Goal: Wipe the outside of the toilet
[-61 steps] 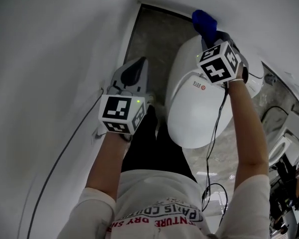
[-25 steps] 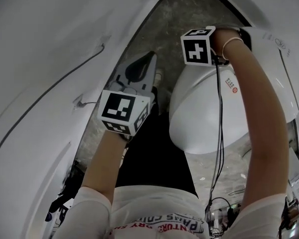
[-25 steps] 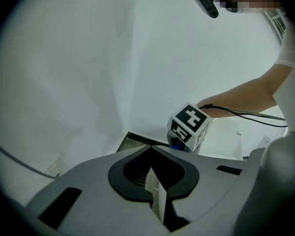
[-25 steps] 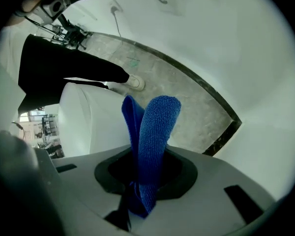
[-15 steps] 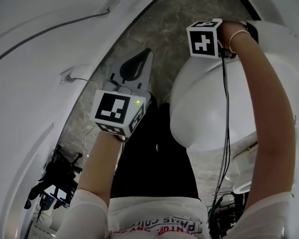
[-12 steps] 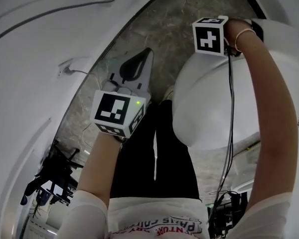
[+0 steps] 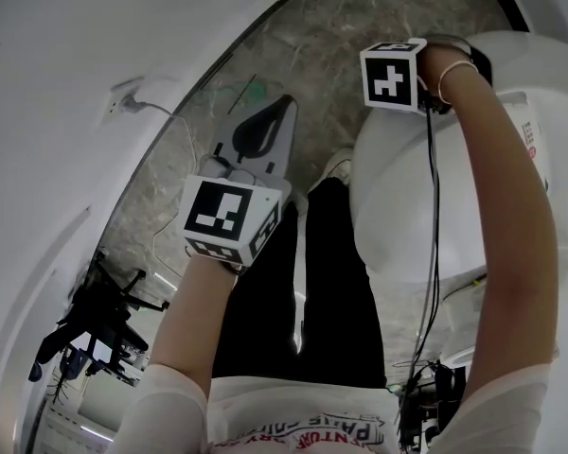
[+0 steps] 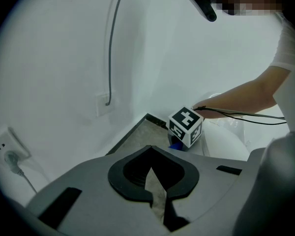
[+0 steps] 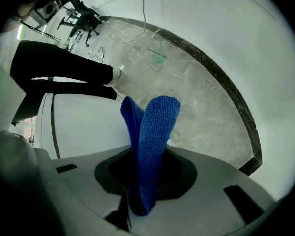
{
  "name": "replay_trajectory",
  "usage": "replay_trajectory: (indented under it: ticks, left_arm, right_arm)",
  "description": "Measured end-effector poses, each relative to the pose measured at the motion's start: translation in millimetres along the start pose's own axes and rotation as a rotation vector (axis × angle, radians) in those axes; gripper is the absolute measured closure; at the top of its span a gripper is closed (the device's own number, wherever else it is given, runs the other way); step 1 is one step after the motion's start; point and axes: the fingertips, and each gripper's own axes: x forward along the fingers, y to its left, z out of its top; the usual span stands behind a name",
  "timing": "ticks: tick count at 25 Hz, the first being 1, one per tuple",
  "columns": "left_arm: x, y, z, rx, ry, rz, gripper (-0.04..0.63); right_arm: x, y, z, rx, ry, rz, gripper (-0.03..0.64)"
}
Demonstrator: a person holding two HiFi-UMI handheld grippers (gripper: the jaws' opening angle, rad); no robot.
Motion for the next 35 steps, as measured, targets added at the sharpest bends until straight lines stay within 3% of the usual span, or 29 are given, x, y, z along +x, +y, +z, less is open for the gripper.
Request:
replay_trajectory:
  ticks: [9,27,35]
  left_arm:
    - [-15,24,-41,0.003,-0.011,0.010,0.589]
    - [-111,45,-142,0.006,0.050,0.002,0.589]
    - [-146,26,-152,-0.019,0.020,0.010,0.589]
  right_arm:
    - [17,45,51,-0.051,0.022,0.106,0.535]
    - [43,142,132,-0.200,0.140,0.073,0.535]
    - [43,188,147,-0.277,0.163,0.055,0.535]
